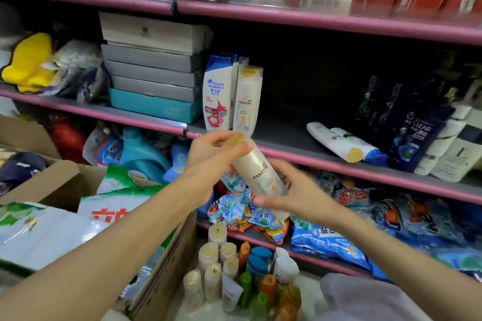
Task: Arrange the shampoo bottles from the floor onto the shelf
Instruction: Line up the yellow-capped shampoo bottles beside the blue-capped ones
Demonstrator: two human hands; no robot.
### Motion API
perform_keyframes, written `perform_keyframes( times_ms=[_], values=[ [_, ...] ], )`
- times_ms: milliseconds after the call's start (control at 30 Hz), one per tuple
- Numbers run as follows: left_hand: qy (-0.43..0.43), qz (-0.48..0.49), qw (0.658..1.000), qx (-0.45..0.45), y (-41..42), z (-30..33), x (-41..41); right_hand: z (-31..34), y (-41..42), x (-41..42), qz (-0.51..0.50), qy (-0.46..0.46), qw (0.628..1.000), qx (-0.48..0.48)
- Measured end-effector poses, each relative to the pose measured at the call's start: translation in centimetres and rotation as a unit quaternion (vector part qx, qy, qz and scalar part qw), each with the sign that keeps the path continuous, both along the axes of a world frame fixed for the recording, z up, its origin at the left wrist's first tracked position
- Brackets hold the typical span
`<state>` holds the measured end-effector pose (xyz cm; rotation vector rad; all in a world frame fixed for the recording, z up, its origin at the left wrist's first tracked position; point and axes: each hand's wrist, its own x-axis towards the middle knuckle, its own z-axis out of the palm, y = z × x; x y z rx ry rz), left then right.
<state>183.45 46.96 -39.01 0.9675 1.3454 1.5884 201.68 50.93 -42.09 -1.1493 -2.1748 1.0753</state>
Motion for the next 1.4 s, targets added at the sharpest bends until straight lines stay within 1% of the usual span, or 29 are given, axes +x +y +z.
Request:
perform_keyframes(
  times_ms=[33,133,200,267,367,567,800,867,933,1067,1167,1267,1333,1400],
  values=[
    [-0.002,-0.013,1.0,0.01,0.1,0.2,0.5,-0.4,-0.7,-0.7,0.02,-0.007,1.0,0.004],
    [-0.009,-0.02,0.999,0.048,0.3,0.4,1.4,-1.4,-2.1,-2.1,-0.024,0.076,0.996,-0.04],
    [0.018,-0.024,0.997,0.076,0.3,0.3,1.7,-1.7,-2.5,-2.5,-0.047,0.129,0.989,-0.05],
    [0.065,-0.042,0.993,0.094,0.1,-0.1,2.0,-1.7,-2.9,-2.8,-0.055,0.181,0.98,-0.068],
    [0.115,-0.061,0.986,0.108,-0.2,-0.6,2.5,-1.5,-3.0,-3.3,-0.08,0.207,0.972,-0.078],
    [0.122,-0.073,0.983,0.115,0.0,-0.7,3.0,-1.7,-3.2,-3.5,-0.11,0.18,0.977,-0.031],
    [0.092,-0.066,0.985,0.126,0.2,-1.0,3.2,-2.0,-3.5,-3.5,-0.127,0.16,0.979,-0.019],
    [0.077,-0.07,0.987,0.124,0.3,-1.1,3.0,-1.8,-3.6,-3.5,-0.119,0.147,0.982,-0.027],
    [0.063,-0.063,0.989,0.118,0.5,-1.2,2.6,-1.4,-3.3,-3.2,-0.087,0.126,0.987,-0.049],
    [0.04,-0.044,0.992,0.115,1.0,-1.3,1.6,-0.5,-2.5,-1.8,-0.027,0.108,0.984,-0.139],
    [0.049,-0.047,0.99,0.122,1.5,-1.3,1.6,0.0,-1.7,-1.1,-0.02,0.092,0.986,-0.137],
    [0.06,-0.03,0.991,0.116,2.5,-1.4,1.8,0.6,-0.5,-0.8,-0.029,0.081,0.988,-0.125],
    [0.049,-0.017,0.994,0.1,3.4,-1.1,2.1,0.9,0.4,-0.6,-0.027,0.086,0.987,-0.133],
    [0.026,0.0,0.996,0.086,4.6,-0.5,2.1,1.3,1.6,-0.3,-0.03,0.112,0.984,-0.138]
  ],
)
